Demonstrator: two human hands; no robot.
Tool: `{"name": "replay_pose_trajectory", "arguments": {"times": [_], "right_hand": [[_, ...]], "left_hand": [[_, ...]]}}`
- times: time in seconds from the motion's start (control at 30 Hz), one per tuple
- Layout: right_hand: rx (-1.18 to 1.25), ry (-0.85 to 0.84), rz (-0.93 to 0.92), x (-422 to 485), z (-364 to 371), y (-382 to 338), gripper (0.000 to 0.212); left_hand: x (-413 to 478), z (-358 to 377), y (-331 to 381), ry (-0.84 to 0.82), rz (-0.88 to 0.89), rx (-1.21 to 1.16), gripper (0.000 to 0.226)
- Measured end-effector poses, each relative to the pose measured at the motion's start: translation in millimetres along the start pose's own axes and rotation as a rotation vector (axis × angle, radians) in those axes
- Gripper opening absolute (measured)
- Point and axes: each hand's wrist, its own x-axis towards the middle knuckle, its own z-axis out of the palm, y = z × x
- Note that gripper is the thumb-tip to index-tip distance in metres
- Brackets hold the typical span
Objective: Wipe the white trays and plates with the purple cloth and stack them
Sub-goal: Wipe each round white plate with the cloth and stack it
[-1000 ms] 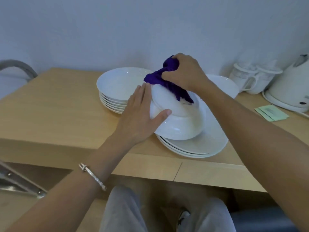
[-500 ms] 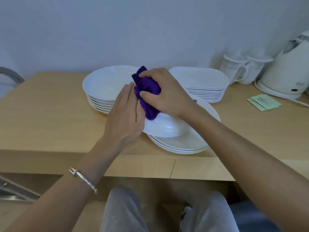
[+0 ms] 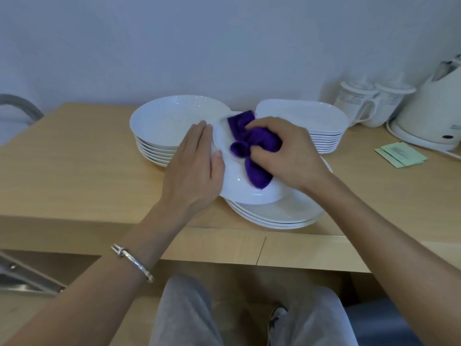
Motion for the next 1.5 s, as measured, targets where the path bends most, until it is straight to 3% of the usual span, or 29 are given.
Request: {"name": "replay_pose_trajectory", "arguments": {"times": [0.17,0.33,0.5,0.67,0.8,0.9,1.07,1.27,1.4,1.5], "right_hand": [[-0.007,-0.077,-0.101,26,20,-15,0.031],[-0.083,0.082,0.072,60,6,17,0.038],[-0.056,0.118,0.131,12,-7,24,0.034],[0.044,0.032,0.014,-27,-6,0,0.036],[0.071,0.098,0.096,-18,-19,2,0.032],[0.081,0.141,0.135,-15,-25,6,0.03],[0.078,0.129,0.156,-20,-24,8,0.031],[0.057,0.177,0.138,-13,-29,2,0.028],[0.118,0.393,0.114,-8,-42,-5,0.029],[0.235,0.568,0.098,-7,-55,-10,0.029]], "left_hand": [[1,0,-1,-0.007,0.045,-0.041,0.057],[-1,0,0,0.004,0.029,0.02,0.068],[0,-1,2,0.003,0.059,0.017,0.069],[1,-12,-4,-0.259,0.109,-0.016,0.097],[9,-33,-31,-0.471,0.462,0.218,0.119],[20,-37,-38,-0.312,0.744,0.374,0.099],[28,-25,-34,-0.112,0.909,0.408,0.052],[32,-26,-20,0.097,0.91,0.419,0.036],[52,-43,0,0.101,0.852,0.379,0.037],[59,-60,6,0.123,0.651,0.294,0.049]]}}
